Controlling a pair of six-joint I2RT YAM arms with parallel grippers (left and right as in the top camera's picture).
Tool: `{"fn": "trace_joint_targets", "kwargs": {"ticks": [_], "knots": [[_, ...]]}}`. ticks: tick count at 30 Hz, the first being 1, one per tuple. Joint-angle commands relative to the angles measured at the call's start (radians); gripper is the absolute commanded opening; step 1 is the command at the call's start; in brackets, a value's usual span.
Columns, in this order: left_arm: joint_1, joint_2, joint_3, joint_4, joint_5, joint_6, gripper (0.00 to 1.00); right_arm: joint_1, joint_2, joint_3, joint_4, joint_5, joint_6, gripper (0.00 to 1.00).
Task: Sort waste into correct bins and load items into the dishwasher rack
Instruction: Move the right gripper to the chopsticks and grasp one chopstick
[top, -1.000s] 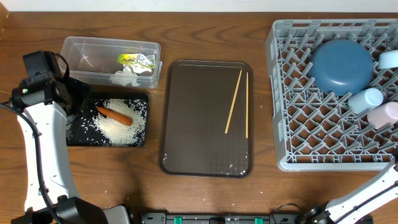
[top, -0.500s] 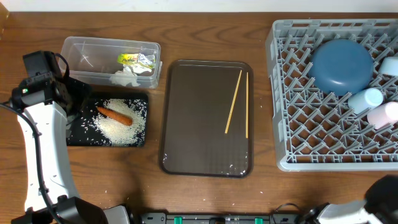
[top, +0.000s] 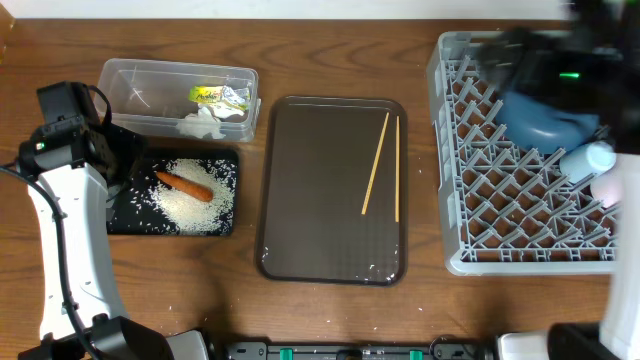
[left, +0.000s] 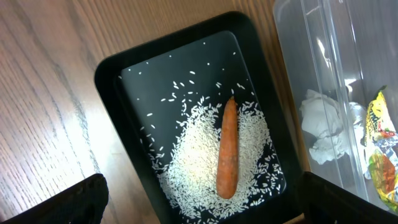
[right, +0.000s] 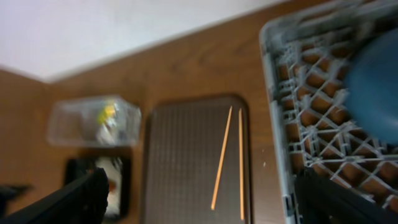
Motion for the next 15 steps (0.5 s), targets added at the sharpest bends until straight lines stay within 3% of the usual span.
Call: {"fn": "trace_joint_targets", "kwargs": {"ticks": [1, 9, 13, 15], "knots": [[0.004, 0.008, 0.001, -0.006, -0.011, 0.002, 0.98, 0.160, 0.076, 0.000, 0.000, 0.251, 0.060, 0.91], [0.004, 0.008, 0.001, -0.006, -0.011, 0.002, 0.98, 0.358, 0.325, 0.000, 0.027, 0.302, 0.134, 0.88], [0.004, 0.008, 0.001, -0.006, -0.011, 0.002, 0.98, 0.395, 0.468, 0.000, 0.030, 0.301, 0.206, 0.71], [0.004, 0.008, 0.001, -0.006, -0.011, 0.002, 0.98, 0.397, 0.528, 0.000, 0.030, 0.292, 0.209, 0.68]]}}
